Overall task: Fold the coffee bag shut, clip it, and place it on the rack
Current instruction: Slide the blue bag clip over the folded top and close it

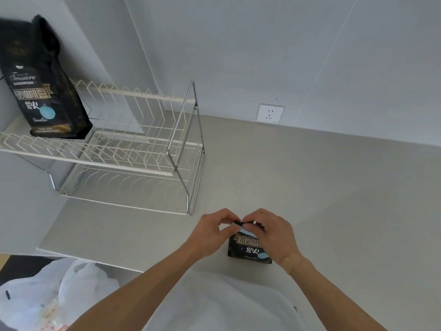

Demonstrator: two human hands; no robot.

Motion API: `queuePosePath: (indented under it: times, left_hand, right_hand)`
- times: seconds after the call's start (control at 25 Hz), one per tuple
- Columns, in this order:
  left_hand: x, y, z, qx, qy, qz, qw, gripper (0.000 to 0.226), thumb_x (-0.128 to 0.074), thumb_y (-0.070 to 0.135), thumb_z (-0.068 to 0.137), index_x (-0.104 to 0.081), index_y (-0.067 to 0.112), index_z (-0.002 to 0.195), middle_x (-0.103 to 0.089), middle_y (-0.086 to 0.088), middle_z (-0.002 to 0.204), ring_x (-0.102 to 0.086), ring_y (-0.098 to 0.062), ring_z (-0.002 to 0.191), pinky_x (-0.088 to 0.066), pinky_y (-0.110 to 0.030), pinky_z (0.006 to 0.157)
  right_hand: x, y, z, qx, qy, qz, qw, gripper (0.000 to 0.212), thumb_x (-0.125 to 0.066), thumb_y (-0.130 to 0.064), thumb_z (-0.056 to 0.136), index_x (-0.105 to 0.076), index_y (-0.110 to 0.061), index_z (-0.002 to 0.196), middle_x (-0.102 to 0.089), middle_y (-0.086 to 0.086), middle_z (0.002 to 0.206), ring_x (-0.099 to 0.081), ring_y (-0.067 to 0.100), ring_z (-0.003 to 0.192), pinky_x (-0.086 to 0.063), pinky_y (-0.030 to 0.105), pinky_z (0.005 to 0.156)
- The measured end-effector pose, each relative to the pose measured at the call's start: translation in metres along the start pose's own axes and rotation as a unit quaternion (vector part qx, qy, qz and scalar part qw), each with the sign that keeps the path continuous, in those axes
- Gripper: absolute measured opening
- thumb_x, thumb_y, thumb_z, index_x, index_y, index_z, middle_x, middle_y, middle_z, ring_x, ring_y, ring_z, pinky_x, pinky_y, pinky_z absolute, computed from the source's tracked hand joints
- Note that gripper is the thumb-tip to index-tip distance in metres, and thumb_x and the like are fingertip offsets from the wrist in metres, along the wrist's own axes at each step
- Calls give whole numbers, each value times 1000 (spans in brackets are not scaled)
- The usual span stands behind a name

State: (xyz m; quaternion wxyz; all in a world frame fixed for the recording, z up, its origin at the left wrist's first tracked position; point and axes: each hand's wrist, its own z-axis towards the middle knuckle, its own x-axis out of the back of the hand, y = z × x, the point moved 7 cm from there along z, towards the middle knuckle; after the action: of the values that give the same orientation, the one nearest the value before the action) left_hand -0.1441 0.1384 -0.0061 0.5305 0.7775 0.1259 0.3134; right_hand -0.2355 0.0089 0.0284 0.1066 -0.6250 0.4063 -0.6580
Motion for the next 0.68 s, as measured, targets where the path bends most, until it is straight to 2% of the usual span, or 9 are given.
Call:
queuePosePath:
  times: [0.08, 0.12, 0.48, 0.68]
  left_hand:
    - [-2, -4, -1, 16, 0, -51, 999, 11, -72, 23, 85, -68, 31, 91, -76, 10, 90, -70, -5, 91, -55, -25, 87]
    - [-2, -6, -1, 18, 3, -66, 998, 11, -72, 23, 85, -68, 31, 91, -76, 8, 90, -71, -6, 90, -56, -27, 86]
    - [-8, -14, -11, 18, 24, -140, 990, 10, -71, 19, 86, -68, 26, 92, -76, 7, 90, -71, -11, 95, -56, -25, 84]
    - [-15, -17, -16, 32, 54, -223, 973, 10, -69, 6, 87, -68, 11, 95, -76, -9, 92, -72, -22, 92, -58, -33, 81]
  right_hand:
    - [0, 1, 0, -2, 3, 0, 1000, 9, -62, -31, 88, -70, -34, 87, -66, -21, 86, -59, 2, 75, -49, 24, 66]
    - [0, 1, 0, -4, 2, -1, 1000, 9, -61, -30, 89, -69, -34, 87, -66, -21, 87, -59, 2, 75, -48, 23, 66]
    - [-7, 3, -3, -8, -6, -4, 1000, 9, -59, -30, 90, -67, -33, 88, -64, -21, 86, -60, 3, 77, -51, 24, 67]
    - [-10, 3, -8, -8, 17, 19, 1000, 9, -61, -24, 89, -65, -30, 83, -64, -18, 84, -60, 3, 76, -51, 26, 67]
